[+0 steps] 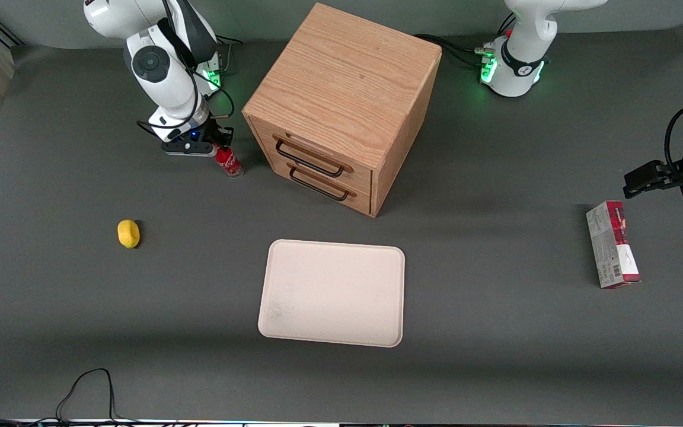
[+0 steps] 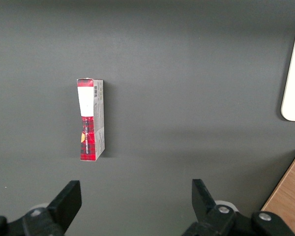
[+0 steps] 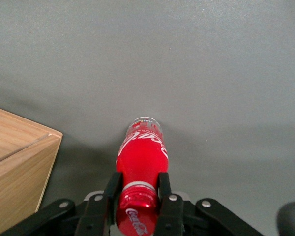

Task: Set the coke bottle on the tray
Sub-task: 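Close the right gripper on the red bottle, then lift the bottle and carry it with the right gripper over the white tray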

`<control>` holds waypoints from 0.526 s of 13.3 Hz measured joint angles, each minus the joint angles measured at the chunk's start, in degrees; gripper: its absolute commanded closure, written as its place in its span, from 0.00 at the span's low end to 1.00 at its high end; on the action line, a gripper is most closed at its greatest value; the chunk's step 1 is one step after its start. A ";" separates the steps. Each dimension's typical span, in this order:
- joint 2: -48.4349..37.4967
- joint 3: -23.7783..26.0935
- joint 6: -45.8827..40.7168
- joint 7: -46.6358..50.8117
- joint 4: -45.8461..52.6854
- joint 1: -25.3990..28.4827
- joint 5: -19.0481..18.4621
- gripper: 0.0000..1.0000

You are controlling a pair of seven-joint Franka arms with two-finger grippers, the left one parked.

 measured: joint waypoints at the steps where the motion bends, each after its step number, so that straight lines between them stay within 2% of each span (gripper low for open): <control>1: 0.00 0.00 0.00 0.00 0.00 0.00 0.00 1.00; 5: -0.14 -0.03 -0.48 0.00 0.90 -0.01 -0.05 1.00; 7: -0.43 -0.29 -3.31 0.00 3.73 -0.12 -0.07 1.00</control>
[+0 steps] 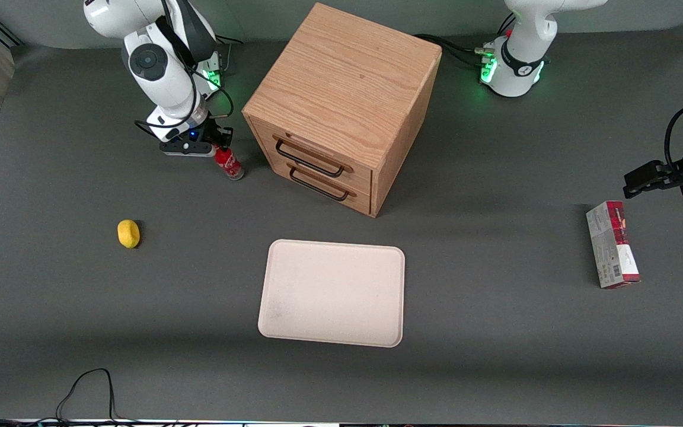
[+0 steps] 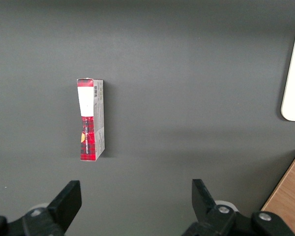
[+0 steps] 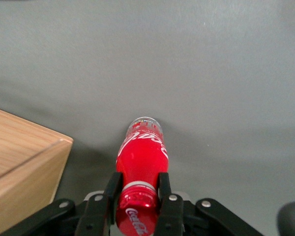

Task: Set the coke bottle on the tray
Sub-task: 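Lift the bottle and carry it with the right gripper over the white tray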

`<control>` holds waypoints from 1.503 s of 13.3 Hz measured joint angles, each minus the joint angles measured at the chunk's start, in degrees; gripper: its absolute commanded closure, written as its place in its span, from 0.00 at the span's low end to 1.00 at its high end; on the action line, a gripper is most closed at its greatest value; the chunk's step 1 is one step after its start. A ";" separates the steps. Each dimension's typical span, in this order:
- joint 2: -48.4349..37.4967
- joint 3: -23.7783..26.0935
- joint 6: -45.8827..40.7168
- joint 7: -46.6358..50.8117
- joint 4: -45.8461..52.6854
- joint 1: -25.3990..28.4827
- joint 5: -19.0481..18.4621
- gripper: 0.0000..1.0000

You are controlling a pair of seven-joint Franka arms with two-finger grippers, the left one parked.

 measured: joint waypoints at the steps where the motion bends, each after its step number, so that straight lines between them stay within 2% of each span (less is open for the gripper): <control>1: -0.15 -0.31 -2.40 0.00 2.17 -0.24 -0.02 1.00; 4: -0.28 -4.26 -12.17 -0.32 12.34 -0.92 -0.82 1.00; 7: 3.19 -8.07 -29.11 -3.73 29.99 -1.17 -1.23 1.00; 9: 10.52 -10.03 -39.28 -6.59 45.12 -1.26 -1.28 1.00; 13: 31.19 -11.78 -54.11 -8.03 74.99 -3.30 -0.09 1.00; 15: 39.86 -11.77 -58.24 -8.26 86.63 -4.77 1.62 1.00; 17: 46.05 -11.70 -59.15 -8.26 93.38 -5.53 3.45 1.00; 20: 54.70 -10.92 -54.08 -3.92 99.29 -5.60 6.63 1.00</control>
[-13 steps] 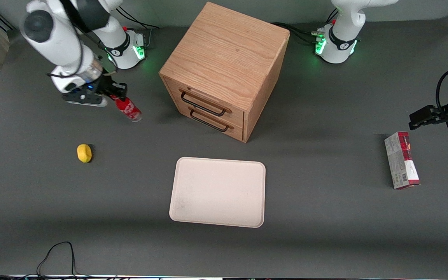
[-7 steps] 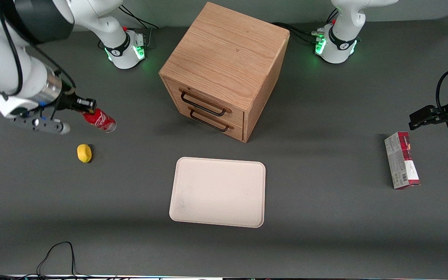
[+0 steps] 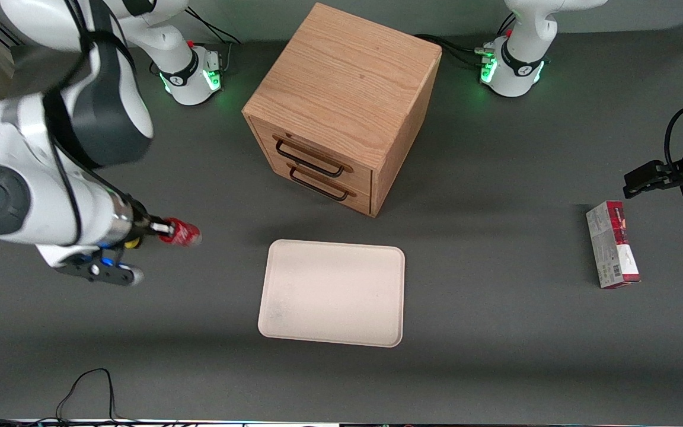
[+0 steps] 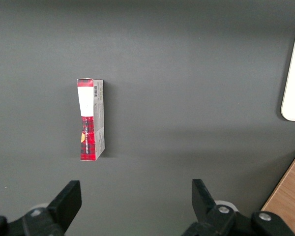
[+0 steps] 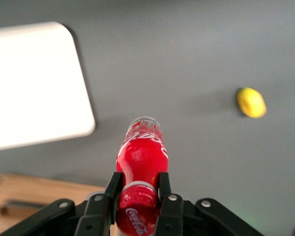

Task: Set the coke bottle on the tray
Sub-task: 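Lift the bottle and carry it with the right gripper over the white tray, then lower the bottle onto the tray corner and open the right gripper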

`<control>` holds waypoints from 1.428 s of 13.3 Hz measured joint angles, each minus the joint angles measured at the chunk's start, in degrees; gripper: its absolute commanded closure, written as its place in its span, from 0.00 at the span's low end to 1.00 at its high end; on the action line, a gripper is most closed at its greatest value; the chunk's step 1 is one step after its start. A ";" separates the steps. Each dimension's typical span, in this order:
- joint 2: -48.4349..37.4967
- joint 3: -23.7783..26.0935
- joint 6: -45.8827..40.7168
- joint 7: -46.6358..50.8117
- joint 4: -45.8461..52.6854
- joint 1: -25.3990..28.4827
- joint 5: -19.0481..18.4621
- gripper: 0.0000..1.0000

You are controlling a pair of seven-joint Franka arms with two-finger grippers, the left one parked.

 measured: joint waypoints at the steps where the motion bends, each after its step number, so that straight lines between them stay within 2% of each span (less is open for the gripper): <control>1: 2.90 1.08 3.97 2.63 0.83 -0.05 0.50 1.00; 7: 15.92 3.96 17.81 11.04 6.64 0.18 0.62 1.00; 19: 21.42 4.88 19.63 12.10 9.91 3.52 0.63 1.00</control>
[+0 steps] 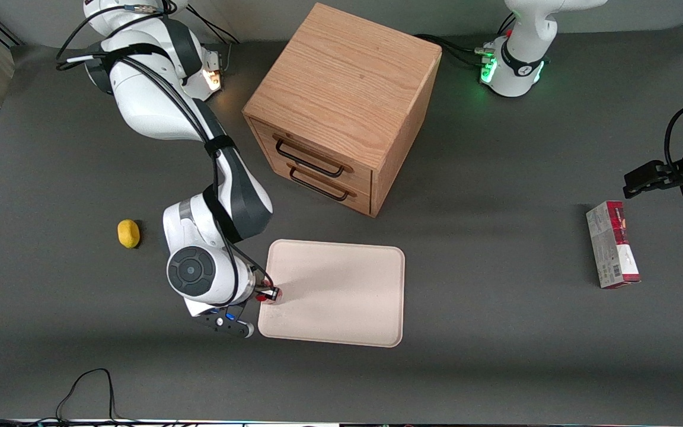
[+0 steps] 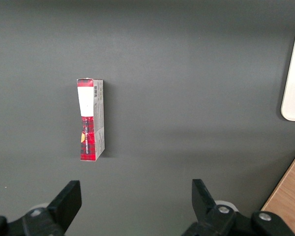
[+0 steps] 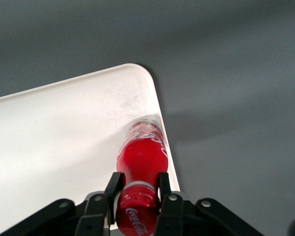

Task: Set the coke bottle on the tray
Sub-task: 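Lower the bottle onto the tray corner and open the right gripper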

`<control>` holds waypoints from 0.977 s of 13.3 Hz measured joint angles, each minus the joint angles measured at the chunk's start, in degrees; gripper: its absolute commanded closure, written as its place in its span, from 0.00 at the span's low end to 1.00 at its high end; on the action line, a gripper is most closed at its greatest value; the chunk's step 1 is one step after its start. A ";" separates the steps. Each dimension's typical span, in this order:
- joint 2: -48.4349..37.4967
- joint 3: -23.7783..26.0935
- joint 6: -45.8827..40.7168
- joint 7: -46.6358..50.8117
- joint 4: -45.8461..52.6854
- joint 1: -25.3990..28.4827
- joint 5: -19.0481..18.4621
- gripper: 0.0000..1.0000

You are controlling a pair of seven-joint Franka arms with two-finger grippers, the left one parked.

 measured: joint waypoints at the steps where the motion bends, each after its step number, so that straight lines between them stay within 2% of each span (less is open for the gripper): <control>1: 0.17 0.00 0.32 0.00 0.00 -0.01 0.00 1.00; 6: 0.38 0.00 0.74 0.01 0.02 -0.02 0.00 1.00; 7: 0.38 0.00 0.81 0.01 0.03 -0.02 0.00 0.13; 8: 0.38 0.00 0.94 0.01 0.03 -0.02 0.00 0.00; 13: 0.38 0.01 1.53 0.01 0.58 0.08 0.00 0.00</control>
